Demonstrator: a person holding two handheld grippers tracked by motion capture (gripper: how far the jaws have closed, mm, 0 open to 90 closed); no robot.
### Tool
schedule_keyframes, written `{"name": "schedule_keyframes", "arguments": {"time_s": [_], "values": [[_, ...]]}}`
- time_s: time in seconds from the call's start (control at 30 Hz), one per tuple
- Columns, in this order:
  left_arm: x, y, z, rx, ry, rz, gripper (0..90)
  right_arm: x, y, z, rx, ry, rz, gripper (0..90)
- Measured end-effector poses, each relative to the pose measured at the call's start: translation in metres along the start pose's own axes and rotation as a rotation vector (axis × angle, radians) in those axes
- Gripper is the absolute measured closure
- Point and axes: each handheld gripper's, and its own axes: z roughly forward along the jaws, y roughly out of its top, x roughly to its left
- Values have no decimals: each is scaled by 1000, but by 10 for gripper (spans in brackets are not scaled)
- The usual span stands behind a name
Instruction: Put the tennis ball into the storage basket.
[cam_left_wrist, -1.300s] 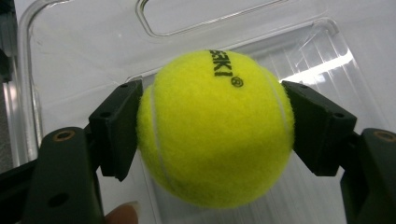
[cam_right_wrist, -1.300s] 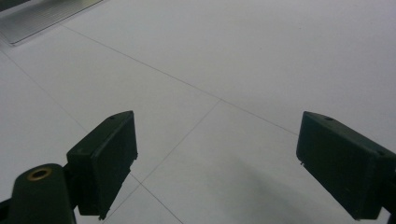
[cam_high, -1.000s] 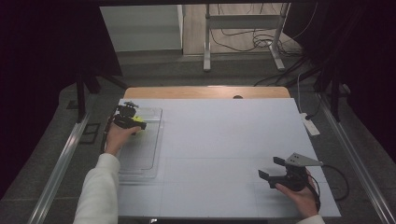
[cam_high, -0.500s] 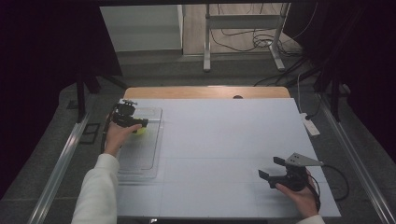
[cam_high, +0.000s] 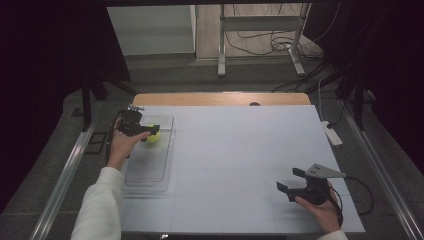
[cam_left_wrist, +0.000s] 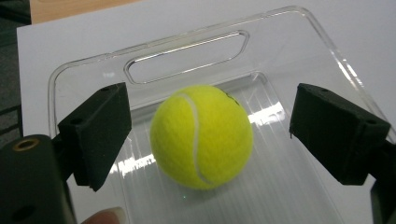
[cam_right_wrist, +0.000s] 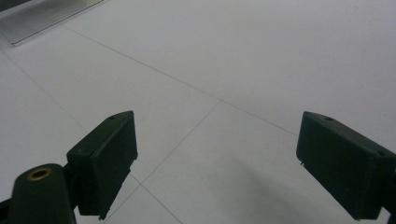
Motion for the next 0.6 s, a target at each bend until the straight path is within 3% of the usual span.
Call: {"name": "schedule_keyframes", "arguments": {"time_s": [0.4, 0.6], "values": [[-10, -2, -16, -57, -47, 21, 138, -2, 0, 1, -3, 4, 2, 128], [-15, -8, -27, -94, -98, 26, 141, -3, 0, 1, -6, 7, 10, 127]]}}
